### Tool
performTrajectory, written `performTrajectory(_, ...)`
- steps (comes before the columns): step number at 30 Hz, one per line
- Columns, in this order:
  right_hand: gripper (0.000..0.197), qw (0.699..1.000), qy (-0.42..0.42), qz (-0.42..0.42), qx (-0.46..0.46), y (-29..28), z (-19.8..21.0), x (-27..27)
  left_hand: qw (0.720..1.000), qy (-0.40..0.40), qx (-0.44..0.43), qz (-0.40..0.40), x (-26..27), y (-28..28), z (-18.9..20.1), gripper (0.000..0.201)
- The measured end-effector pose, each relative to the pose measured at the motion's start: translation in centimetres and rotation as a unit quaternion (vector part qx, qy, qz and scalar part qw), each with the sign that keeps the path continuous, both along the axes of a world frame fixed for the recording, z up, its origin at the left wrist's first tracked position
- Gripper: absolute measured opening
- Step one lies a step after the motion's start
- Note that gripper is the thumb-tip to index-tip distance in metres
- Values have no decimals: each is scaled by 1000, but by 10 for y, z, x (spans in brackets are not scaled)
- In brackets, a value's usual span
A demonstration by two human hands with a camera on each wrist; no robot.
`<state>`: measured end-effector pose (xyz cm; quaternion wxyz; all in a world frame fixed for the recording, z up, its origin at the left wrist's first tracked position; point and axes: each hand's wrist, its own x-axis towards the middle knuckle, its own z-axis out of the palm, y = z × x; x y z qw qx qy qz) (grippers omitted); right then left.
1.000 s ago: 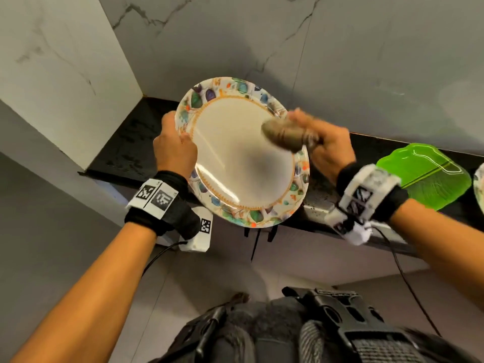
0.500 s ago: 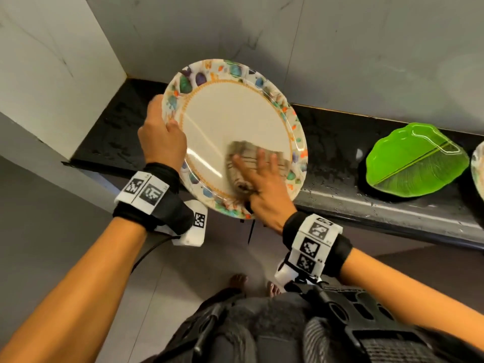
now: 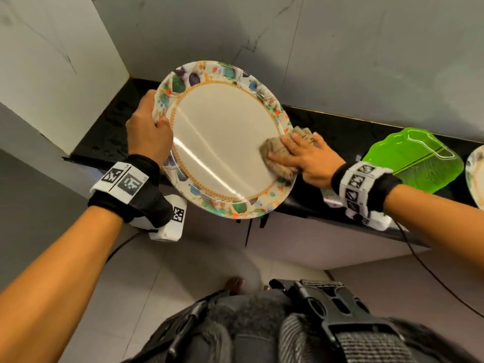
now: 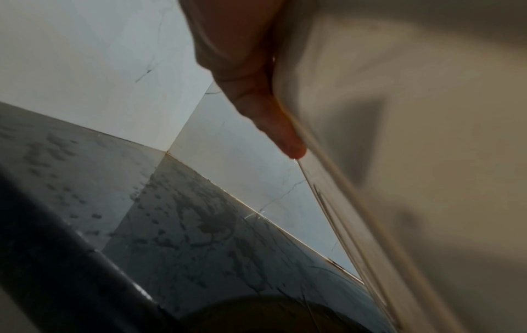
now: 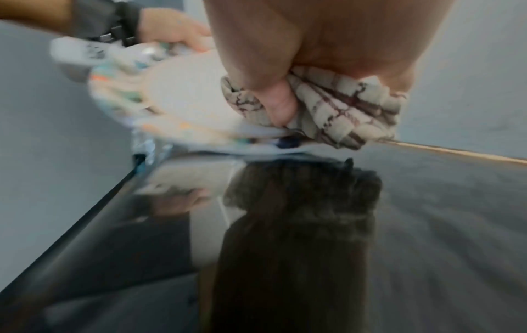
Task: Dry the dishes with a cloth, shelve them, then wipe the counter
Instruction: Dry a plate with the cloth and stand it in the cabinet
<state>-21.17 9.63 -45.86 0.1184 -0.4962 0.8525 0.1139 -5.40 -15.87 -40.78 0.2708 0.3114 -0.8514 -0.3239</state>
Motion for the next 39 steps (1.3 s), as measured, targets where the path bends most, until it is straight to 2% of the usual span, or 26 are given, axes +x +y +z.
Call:
performTrajectory(3, 81, 997, 23, -63, -48, -32, 3, -27, 1000, 4, -5, -6, 4, 3, -1, 24)
performTrajectory(6, 82, 988, -30, -135, -67, -67, 19, -47, 1000, 15, -3, -11, 8, 7, -2, 25)
performTrajectory(8, 83, 982, -62, -152, -93, -81, 32, -56, 999, 36, 7, -8, 9, 8, 2, 28)
performTrajectory(10, 86, 968, -101, -165, -159, -84, 43, -60, 998, 64, 26, 5, 10, 7, 7, 33)
performTrajectory(11, 85, 948, -132, -183, -223, -80, 48, -62, 996, 80, 33, 12, 10, 5, 12, 36)
performTrajectory(13, 71, 868, -212, -232, -384, -69, 54, -63, 991, 118, 52, 41, 10, 1, 21, 39)
performTrajectory(14, 64, 834, -237, -242, -436, -61, 57, -59, 986, 139, 69, 64, 9, -1, 24, 39)
performTrajectory(15, 63, 818, -249, -247, -456, -53, 58, -53, 979, 156, 91, 92, 6, -3, 26, 40)
performTrajectory(17, 68, 805, -267, -261, -461, -40, 53, -32, 965, 181, 134, 131, 0, -4, 30, 41)
performTrajectory(18, 72, 782, -286, -265, -486, -35, 51, -21, 959, 193, 152, 138, -6, -3, 31, 42)
performTrajectory(19, 75, 731, -330, -281, -527, -33, 45, -8, 955, 203, 166, 140, -8, -1, 31, 42)
performTrajectory(21, 72, 593, -411, -347, -598, -28, 35, 4, 949, 216, 192, 126, -14, 7, 30, 43)
performTrajectory(22, 66, 534, -432, -390, -614, -26, 30, 4, 948, 218, 202, 113, -14, 12, 28, 43)
performTrajectory(24, 50, 438, -461, -473, -610, -18, 30, 2, 949, 216, 214, 79, -15, 18, 22, 44)
performTrajectory(25, 38, 407, -466, -504, -602, -14, 34, 3, 952, 210, 213, 63, -14, 20, 18, 45)
performTrajectory(26, 30, 390, -459, -514, -611, -11, 39, 3, 958, 196, 203, 45, -14, 21, 15, 46)
performTrajectory(28, 26, 393, -409, -511, -646, -5, 56, 4, 980, 131, 152, 9, -18, 20, 10, 52)
performTrajectory(30, 31, 381, -352, -502, -692, -1, 74, 6, 1000, 8, 21, -19, -27, 18, 12, 64)
performTrajectory(31, 36, 370, -330, -498, -712, 0, 81, 6, 996, -43, -70, -37, -32, 19, 18, 69)
performTrajectory(33, 42, 356, -302, -494, -733, -2, 95, 3, 957, -64, -241, -152, -39, 28, 31, 77)
performTrajectory(35, 42, 343, -308, -492, -739, -3, 106, 3, 880, -67, -353, -310, -42, 52, 40, 95)
performTrajectory(36, 41, 330, -323, -492, -738, -7, 115, 7, 840, -76, -403, -355, -41, 65, 45, 99)
performTrajectory(38, 29, 315, -351, -490, -733, -10, 126, 11, 786, -98, -477, -381, -45, 93, 48, 96)
performTrajectory(39, 21, 318, -364, -480, -732, -11, 131, 13, 778, -101, -494, -376, -47, 102, 49, 89)
